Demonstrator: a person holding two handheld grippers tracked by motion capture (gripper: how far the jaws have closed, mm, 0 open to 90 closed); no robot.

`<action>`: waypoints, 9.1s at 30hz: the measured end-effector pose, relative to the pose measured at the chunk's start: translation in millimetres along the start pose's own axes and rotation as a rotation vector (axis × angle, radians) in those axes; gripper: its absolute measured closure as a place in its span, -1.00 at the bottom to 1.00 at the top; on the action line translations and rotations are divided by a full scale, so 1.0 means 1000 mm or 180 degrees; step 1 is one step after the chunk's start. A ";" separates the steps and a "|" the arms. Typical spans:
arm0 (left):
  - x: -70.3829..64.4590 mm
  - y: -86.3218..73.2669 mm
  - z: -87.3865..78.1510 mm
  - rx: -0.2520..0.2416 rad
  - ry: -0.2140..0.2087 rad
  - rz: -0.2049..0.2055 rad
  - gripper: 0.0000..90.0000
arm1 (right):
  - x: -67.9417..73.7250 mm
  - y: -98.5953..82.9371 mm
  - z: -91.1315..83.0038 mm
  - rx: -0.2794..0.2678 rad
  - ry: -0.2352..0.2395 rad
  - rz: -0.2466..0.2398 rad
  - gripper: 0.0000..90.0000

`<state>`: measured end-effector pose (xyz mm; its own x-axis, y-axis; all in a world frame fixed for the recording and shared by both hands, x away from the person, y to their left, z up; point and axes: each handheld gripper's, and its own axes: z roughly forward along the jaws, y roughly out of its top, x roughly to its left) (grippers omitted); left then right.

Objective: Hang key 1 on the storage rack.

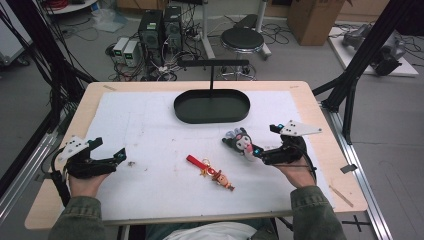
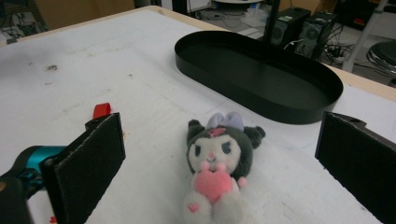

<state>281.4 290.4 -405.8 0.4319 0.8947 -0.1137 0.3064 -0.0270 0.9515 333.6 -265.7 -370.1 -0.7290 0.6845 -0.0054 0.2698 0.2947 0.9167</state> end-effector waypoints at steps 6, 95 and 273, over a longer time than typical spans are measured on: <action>0.000 0.000 0.000 0.0001 0.0003 -0.0003 -0.93 | 0.004 0.006 0.005 0.0005 0.0048 -0.0033 -0.99; 0.002 0.000 0.003 0.0024 -0.0023 -0.0037 -0.93 | 0.116 0.020 0.173 0.1992 0.0873 -0.0572 -0.05; 0.007 0.001 0.013 -0.0019 -0.0132 -0.0036 -0.93 | -0.073 0.282 0.220 0.0733 -0.0062 0.0721 0.07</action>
<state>296.0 290.8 -409.4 0.4632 0.8758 -0.1359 0.3065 -0.0144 0.9518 601.4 -86.4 -198.7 -0.6226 0.7619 0.1787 0.5607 0.2749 0.7811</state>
